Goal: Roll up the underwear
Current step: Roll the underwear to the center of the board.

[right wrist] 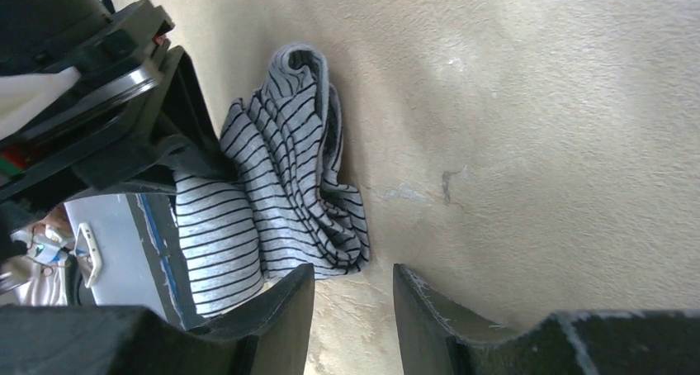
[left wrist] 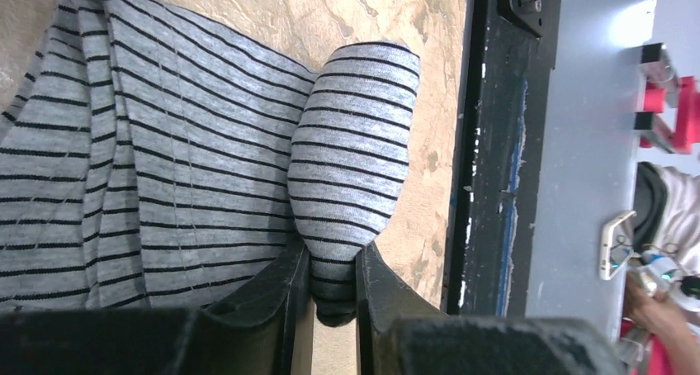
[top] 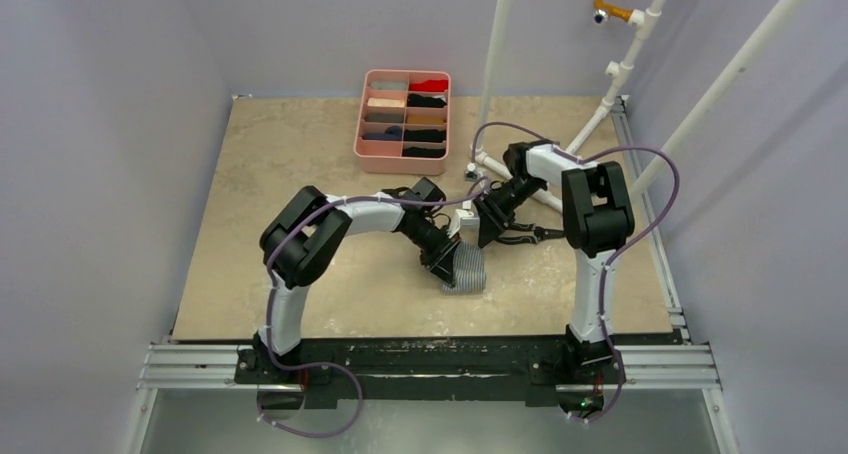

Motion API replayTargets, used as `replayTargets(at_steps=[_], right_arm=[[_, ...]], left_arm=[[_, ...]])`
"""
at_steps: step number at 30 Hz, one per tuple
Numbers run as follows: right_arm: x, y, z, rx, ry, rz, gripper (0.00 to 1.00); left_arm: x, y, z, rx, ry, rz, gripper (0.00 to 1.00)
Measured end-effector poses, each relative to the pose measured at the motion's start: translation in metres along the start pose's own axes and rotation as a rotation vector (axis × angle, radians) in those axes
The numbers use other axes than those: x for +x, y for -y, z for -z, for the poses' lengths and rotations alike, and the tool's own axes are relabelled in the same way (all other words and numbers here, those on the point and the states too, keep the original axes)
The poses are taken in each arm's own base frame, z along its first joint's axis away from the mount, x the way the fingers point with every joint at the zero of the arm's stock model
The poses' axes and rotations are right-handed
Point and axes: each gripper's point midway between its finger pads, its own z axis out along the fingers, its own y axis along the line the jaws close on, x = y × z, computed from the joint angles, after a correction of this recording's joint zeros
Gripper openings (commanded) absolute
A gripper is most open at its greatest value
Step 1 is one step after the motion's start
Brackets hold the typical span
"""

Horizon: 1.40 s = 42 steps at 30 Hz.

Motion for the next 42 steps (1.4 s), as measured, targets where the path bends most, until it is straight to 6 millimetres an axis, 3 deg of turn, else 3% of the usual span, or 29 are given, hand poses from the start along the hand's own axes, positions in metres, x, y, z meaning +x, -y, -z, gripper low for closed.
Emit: replayTargets(at_steps=[10,20,31,38,42], right_arm=[[0.006,-0.01,0.003,0.019,0.025,0.043,0.37],[-0.005,-0.015,0.027,0.178,0.143,0.113,0.4],[-0.004,-0.041,0.033,0.338,0.186,0.258,0.46],[-0.019,-0.075,0.006,0.455,0.133,0.489,0.5],[-0.016,-0.08,-0.01,0.491,0.084,0.55,0.51]], left_arm=[[0.001,-0.005,0.004,0.053,-0.022,0.179,0.0],[0.008,-0.01,0.014,0.135,-0.03,0.391,0.0],[0.013,-0.014,0.02,0.216,-0.042,0.588,0.0],[0.014,-0.015,0.022,0.236,-0.048,0.634,0.0],[0.015,-0.015,0.023,0.24,-0.051,0.65,0.0]])
